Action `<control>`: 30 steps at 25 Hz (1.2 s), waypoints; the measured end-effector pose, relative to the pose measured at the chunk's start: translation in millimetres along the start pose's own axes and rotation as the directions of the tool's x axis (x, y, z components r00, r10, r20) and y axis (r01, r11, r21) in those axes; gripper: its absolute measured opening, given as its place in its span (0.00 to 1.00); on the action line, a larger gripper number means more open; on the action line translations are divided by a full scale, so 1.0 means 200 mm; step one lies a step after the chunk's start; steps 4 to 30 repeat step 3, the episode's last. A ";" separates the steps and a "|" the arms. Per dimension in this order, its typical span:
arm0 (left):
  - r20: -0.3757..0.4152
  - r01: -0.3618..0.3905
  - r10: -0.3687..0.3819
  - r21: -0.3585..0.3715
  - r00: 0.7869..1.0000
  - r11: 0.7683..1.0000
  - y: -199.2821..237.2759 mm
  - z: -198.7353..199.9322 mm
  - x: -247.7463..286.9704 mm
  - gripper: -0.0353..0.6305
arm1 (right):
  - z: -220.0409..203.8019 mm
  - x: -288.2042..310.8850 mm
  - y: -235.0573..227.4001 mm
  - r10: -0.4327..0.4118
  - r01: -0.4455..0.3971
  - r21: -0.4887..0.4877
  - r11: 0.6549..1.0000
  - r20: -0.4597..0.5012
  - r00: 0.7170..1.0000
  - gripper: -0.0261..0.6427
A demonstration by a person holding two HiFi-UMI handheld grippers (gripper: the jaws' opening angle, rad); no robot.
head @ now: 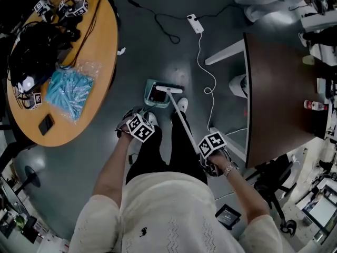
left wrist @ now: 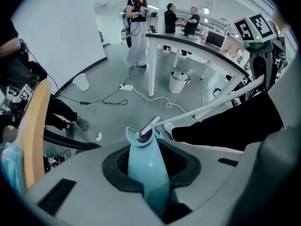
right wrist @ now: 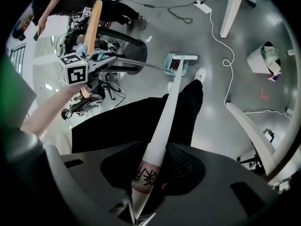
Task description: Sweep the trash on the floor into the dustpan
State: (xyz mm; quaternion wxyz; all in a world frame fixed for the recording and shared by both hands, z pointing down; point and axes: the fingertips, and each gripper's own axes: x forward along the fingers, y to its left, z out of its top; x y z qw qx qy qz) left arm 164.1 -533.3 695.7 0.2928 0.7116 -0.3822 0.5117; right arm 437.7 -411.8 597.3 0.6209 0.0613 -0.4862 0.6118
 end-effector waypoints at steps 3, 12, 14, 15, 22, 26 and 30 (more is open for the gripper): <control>-0.004 0.009 -0.009 0.038 1.000 0.999 -0.10 -0.11 -0.11 0.19 | -0.16 0.06 0.05 0.000 0.000 0.002 1.000 0.016 1.000 0.22; -0.004 0.009 -0.009 0.038 1.000 0.999 -0.10 -0.11 -0.11 0.19 | -0.16 0.06 0.05 0.000 0.000 0.002 1.000 0.016 1.000 0.22; -0.004 0.009 -0.009 0.038 1.000 0.999 -0.10 -0.11 -0.11 0.19 | -0.16 0.06 0.05 0.000 0.000 0.002 1.000 0.016 1.000 0.22; -0.004 0.009 -0.009 0.038 1.000 0.999 -0.10 -0.11 -0.11 0.19 | -0.16 0.06 0.05 0.000 0.000 0.002 1.000 0.016 1.000 0.22; -0.004 0.009 -0.009 0.038 1.000 0.999 -0.10 -0.11 -0.11 0.19 | -0.16 0.06 0.05 0.000 0.000 0.002 1.000 0.016 1.000 0.22; -0.004 0.009 -0.009 0.038 1.000 0.999 -0.10 -0.11 -0.11 0.19 | -0.16 0.06 0.05 0.000 0.000 0.002 1.000 0.016 1.000 0.22; -0.004 0.009 -0.009 0.038 1.000 0.999 -0.10 -0.11 -0.11 0.19 | -0.16 0.06 0.05 0.000 0.000 0.002 1.000 0.016 1.000 0.22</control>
